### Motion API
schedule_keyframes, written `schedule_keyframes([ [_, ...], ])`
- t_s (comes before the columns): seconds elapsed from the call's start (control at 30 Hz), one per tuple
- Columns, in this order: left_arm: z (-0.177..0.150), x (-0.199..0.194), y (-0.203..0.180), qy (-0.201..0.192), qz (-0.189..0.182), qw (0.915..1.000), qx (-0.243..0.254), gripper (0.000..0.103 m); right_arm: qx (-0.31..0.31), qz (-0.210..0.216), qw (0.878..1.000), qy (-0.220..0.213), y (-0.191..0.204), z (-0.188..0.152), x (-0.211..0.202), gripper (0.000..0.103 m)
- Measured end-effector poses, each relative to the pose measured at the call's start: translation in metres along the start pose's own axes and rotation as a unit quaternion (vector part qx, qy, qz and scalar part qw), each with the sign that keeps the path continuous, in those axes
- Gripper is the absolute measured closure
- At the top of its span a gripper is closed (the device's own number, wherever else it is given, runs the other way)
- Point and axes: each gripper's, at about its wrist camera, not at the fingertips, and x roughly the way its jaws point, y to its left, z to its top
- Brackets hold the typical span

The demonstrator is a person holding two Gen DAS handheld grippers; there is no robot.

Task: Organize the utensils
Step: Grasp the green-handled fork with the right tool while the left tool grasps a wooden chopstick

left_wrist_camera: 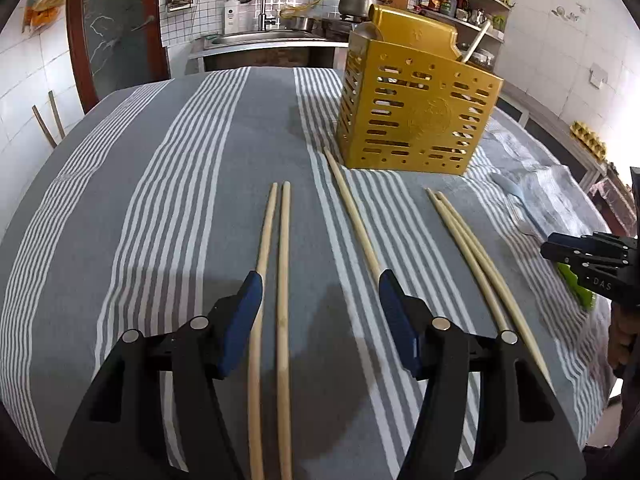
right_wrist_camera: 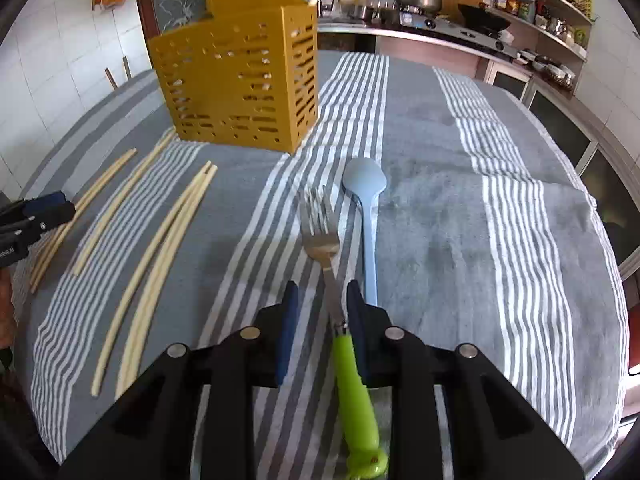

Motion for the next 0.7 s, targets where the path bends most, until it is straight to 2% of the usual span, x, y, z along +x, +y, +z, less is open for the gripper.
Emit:
schedule_keyframes([
  [0.1, 0.004, 0.011, 0.002, 0.017, -0.002, 0.9998, 0.002, 0.044, -0.005, -0.004, 1.0, 0.009, 0.001, 0.002, 0.007, 0.081],
  [0.43, 0.014, 0.028, 0.005, 0.035, -0.003, 0.9994, 0.003, 0.044, 0.006, -0.02, 1.0, 0.015, 0.002, 0.009, 0.016, 0.088],
  [0.7, 0.026, 0.019, -0.003, 0.011, -0.013, 0.9997, 0.018, 0.044, 0.01, -0.015, 1.0, 0.012, 0.002, 0.01, 0.016, 0.088],
])
